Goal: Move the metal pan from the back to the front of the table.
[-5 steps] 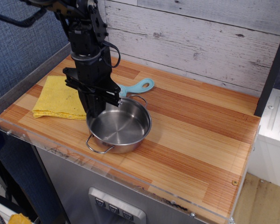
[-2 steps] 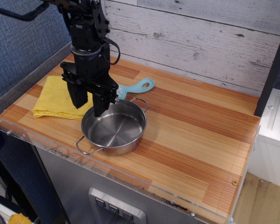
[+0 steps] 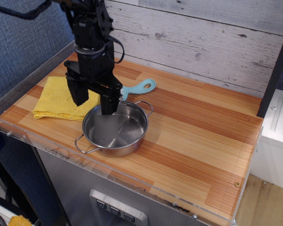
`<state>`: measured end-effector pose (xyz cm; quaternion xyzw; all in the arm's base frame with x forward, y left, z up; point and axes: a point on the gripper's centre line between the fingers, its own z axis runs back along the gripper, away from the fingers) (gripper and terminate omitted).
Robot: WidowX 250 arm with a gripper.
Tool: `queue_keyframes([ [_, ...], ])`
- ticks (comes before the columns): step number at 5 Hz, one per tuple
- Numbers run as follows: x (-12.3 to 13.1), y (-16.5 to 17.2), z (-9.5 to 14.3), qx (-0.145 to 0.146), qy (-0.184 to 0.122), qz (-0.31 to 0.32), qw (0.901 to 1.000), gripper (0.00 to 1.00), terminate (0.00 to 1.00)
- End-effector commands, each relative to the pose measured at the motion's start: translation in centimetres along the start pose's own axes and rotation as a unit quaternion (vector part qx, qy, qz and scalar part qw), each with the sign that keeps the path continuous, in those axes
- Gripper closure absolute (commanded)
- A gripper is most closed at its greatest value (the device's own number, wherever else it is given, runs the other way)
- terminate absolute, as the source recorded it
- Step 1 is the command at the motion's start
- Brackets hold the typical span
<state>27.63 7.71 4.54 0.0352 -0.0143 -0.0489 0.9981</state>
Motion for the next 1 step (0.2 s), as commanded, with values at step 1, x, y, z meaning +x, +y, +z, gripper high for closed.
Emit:
queue_keyframes([
  [1,2.85,-0.33,6.66,-0.001,-0.084,-0.027,0.9961,0.00,1.00],
])
